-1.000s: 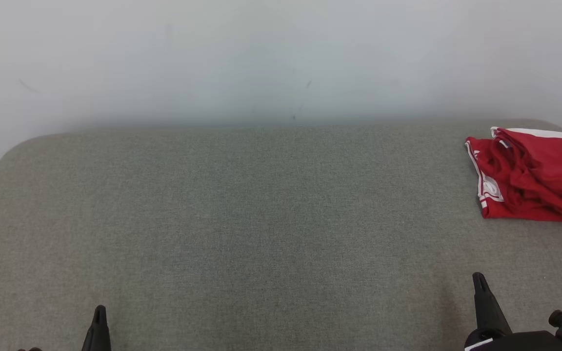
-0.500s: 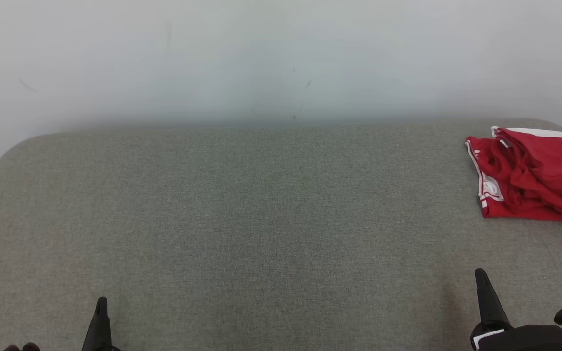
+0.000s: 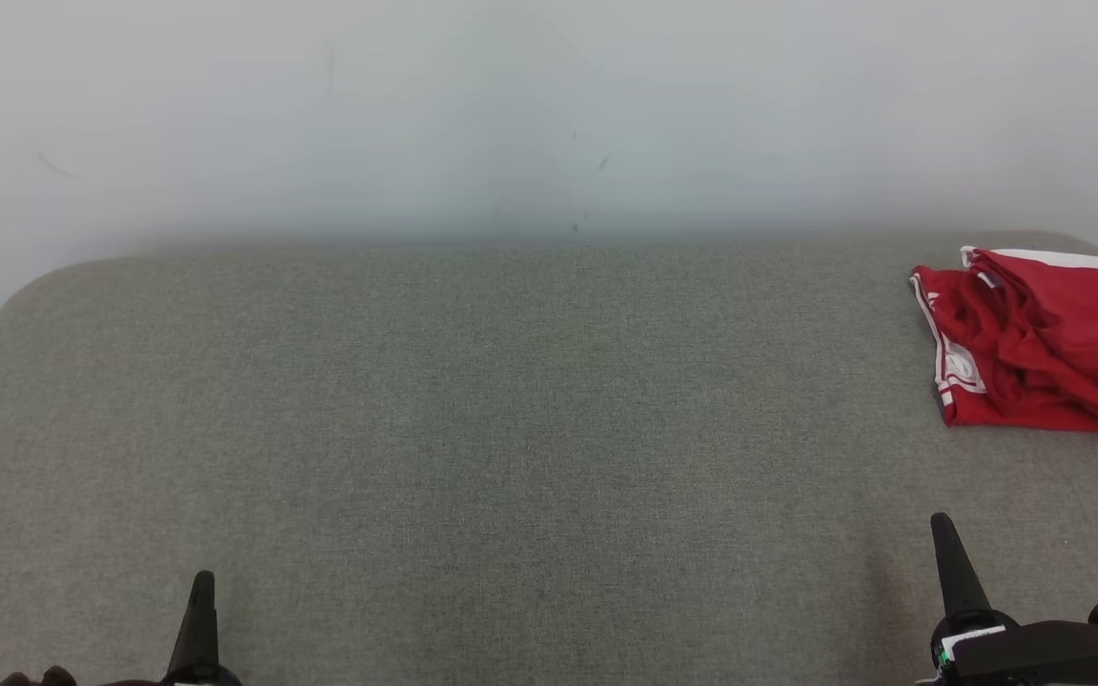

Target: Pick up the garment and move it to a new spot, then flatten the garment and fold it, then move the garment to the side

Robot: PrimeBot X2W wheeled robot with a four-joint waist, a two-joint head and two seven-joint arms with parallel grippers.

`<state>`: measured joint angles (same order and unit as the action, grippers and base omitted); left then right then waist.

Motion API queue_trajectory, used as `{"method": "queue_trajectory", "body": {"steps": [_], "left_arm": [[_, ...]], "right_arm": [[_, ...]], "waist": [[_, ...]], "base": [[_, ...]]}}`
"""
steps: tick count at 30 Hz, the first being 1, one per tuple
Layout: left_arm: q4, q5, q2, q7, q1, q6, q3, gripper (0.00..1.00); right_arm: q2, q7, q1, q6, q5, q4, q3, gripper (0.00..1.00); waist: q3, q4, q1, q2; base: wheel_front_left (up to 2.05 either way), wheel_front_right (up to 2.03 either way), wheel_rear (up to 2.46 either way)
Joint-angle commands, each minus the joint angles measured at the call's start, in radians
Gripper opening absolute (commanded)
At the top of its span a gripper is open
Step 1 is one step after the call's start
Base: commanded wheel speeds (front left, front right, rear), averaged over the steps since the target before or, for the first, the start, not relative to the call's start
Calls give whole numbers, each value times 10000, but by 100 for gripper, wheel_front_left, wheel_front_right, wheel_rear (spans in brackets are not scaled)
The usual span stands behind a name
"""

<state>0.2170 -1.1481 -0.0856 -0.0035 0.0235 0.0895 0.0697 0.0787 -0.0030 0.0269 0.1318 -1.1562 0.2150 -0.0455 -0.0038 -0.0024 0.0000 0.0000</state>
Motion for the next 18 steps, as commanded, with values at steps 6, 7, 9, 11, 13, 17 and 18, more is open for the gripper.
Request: {"method": "queue_trajectory", "body": {"steps": [6, 7, 9, 11, 13, 17, 18], "left_arm": [[-12, -744, 45, 188, 301, 108, 106, 0], [-6, -831, 52, 216, 313, 119, 115, 0], [10, -992, 65, 253, 330, 137, 132, 0], [24, -1184, 80, 305, 368, 158, 150, 0], [34, -1369, 97, 345, 403, 178, 167, 0], [57, -1699, 125, 433, 454, 187, 199, 0], [64, -1784, 129, 459, 467, 196, 204, 0]], "right_arm": [[-30, 150, 262, -11, -749, -19, -105, 0], [-33, 176, 277, -11, -847, -13, -115, 0], [-40, 211, 311, -12, -1009, 0, -134, 0], [-47, 259, 346, -12, -1193, 10, -155, 0], [-54, 300, 371, -12, -1381, 27, -176, 0], [-68, 384, 406, -13, -1711, 53, -215, 0], [-73, 397, 418, -13, -1799, 59, -228, 0]], "waist": [[7, 3, 0, 0], [8, 3, 0, 0], [11, 4, 0, 0], [13, 5, 0, 0], [15, 5, 0, 0], [20, 7, 0, 0], [21, 7, 0, 0]], "base": [[0, 0, 0], [0, 0, 0], [0, 0, 0], [0, 0, 0], [0, 0, 0], [0, 0, 0], [0, 0, 0]]}}
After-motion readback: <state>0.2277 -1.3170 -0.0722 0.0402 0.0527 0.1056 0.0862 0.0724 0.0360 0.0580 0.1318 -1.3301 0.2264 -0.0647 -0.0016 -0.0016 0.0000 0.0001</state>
